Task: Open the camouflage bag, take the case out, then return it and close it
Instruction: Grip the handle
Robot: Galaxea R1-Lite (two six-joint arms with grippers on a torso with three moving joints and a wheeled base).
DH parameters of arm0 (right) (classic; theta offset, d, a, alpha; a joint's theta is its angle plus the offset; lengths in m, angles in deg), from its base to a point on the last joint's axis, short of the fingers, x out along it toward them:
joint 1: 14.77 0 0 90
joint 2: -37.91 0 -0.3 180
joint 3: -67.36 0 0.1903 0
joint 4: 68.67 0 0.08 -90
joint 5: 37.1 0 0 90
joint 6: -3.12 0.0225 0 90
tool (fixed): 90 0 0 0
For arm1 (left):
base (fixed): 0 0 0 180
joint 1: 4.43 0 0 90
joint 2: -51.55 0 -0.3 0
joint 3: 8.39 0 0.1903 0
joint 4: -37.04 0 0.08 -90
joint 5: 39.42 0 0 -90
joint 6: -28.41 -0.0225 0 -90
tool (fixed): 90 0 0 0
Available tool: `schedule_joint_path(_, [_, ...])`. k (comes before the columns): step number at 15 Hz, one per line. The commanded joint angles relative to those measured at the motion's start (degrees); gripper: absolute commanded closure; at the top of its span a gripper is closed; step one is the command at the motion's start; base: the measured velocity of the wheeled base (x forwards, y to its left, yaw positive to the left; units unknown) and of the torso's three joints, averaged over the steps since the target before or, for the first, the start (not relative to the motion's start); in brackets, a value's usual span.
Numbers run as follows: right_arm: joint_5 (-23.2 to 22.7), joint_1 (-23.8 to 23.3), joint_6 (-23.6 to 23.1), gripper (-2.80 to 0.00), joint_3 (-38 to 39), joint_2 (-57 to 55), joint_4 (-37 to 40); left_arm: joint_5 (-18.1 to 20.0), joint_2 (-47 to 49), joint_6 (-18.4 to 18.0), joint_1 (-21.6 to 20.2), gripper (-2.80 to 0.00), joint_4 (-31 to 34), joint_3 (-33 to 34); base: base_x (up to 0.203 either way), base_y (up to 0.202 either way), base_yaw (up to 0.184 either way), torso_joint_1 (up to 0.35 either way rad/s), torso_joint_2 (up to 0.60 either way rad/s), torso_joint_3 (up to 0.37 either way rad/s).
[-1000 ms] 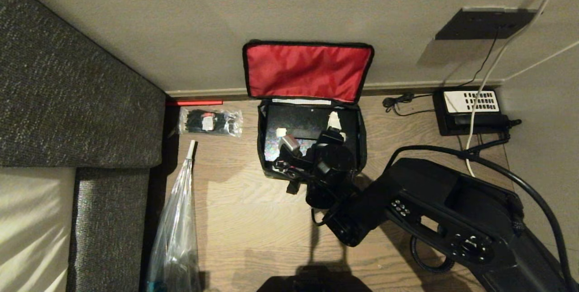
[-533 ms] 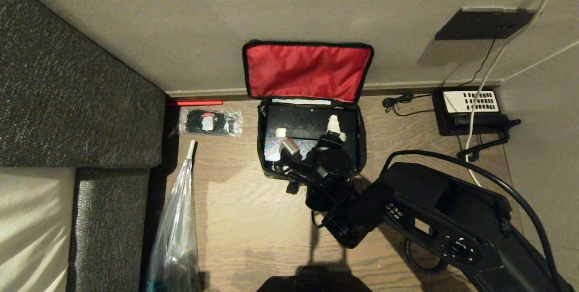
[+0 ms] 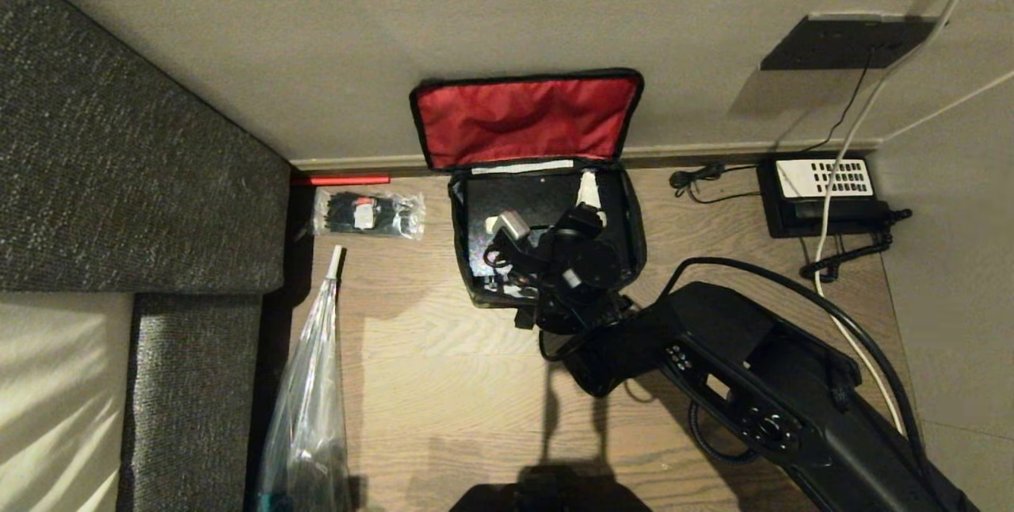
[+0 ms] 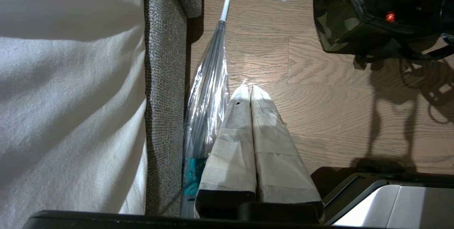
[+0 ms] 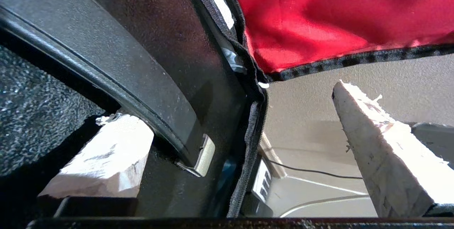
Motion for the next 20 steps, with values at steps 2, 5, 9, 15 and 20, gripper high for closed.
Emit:
schedule_joint_path(2, [0.4, -0.2, 0.1, -2.80, 0.2, -1.3, -0.3, 0.0, -0.1, 0.0, 0.0, 0.00, 0.0, 0.2, 0.000, 0.000, 0.000, 0.000, 0.00, 0.000])
schedule_joint_path(5, [0.3, -0.2, 0.0, -2.80, 0.7, -1.6, -0.3, -0.1, -0.1, 0.0, 0.0, 0.00, 0.0, 0.2, 0.000, 0.000, 0.000, 0.000, 0.00, 0.000])
schedule_joint_path(9, [-0.3, -0.2, 0.0, 0.00, 1.9, -2.1, -0.7, 0.0, -0.1, 0.0, 0.0, 0.00, 0.0, 0.2, 0.000, 0.000, 0.000, 0.000, 0.00, 0.000])
schedule_joint_path(15, [-0.3, -0.1, 0.7, 0.00, 0.8, -2.8, -0.7, -0.1, -0.1, 0.0, 0.0, 0.00, 0.0, 0.2, 0.000, 0.000, 0.000, 0.000, 0.00, 0.000])
schedule_joint_path(20, [-1.6, -0.1, 1.3, 0.00, -0.1, -3.2, -0.8, 0.0, -0.1, 0.0, 0.0, 0.00, 0.0, 0.2, 0.000, 0.000, 0.000, 0.000, 0.00, 0.000])
